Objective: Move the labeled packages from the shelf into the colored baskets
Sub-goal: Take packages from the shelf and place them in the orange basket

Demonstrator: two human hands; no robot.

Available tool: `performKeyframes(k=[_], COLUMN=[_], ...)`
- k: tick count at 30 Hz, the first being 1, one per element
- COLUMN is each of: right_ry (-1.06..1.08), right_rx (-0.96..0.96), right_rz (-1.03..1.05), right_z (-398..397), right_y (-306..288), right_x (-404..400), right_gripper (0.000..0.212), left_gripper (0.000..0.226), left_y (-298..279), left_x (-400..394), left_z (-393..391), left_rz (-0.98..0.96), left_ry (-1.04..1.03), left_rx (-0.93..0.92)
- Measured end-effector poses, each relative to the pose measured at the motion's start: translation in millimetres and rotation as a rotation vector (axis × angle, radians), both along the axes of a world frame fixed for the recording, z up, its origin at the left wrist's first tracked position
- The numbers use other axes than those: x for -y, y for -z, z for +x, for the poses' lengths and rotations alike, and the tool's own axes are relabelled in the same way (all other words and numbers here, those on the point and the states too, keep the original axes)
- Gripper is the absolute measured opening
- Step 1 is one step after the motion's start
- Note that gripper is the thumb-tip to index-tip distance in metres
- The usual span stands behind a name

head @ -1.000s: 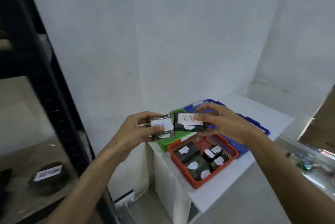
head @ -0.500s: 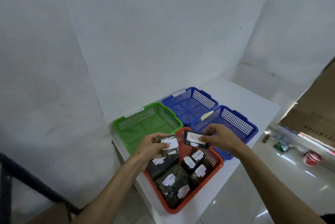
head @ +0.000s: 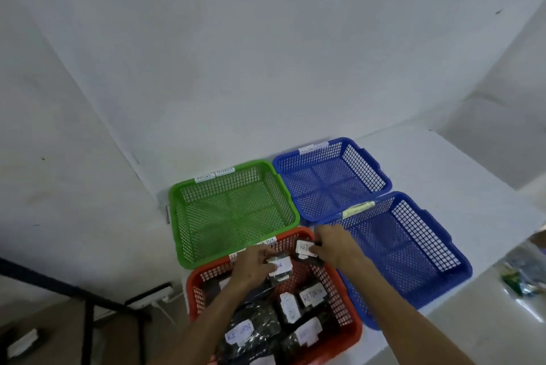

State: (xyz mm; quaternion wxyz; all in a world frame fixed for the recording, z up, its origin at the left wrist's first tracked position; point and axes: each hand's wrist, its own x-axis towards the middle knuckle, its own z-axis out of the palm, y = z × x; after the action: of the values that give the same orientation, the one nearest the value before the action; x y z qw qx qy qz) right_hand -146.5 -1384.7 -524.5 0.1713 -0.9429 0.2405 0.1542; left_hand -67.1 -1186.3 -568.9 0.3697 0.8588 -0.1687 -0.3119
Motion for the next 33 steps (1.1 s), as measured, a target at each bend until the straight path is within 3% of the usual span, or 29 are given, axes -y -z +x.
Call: performKeyframes(k=[12,19,29,33], right_ry=[-0.217,-0.167,-0.055,-0.067], right_rx=[-0.009,-0.085,-0.074,-0.079], right_rz=[0.165,0.193,0.195,0.19], right_z=[32,27,23,24], right_y=[49,71,89,93], right_x=[25,3,-5,-5], right_gripper=[0.048,0.047,0.063,0.066], left_gripper=[0.026,0.025,0.013,0.017], left_y=[43,51,51,43], left_x=[39,46,35,33], left_z=[7,-2,-3,-11], left_rz=[0.306,0.512,0.292,0.258], left_ry=[0.165,0.243,-0.02,-0.178], left_rx=[0.212,0.406,0.146,0.12])
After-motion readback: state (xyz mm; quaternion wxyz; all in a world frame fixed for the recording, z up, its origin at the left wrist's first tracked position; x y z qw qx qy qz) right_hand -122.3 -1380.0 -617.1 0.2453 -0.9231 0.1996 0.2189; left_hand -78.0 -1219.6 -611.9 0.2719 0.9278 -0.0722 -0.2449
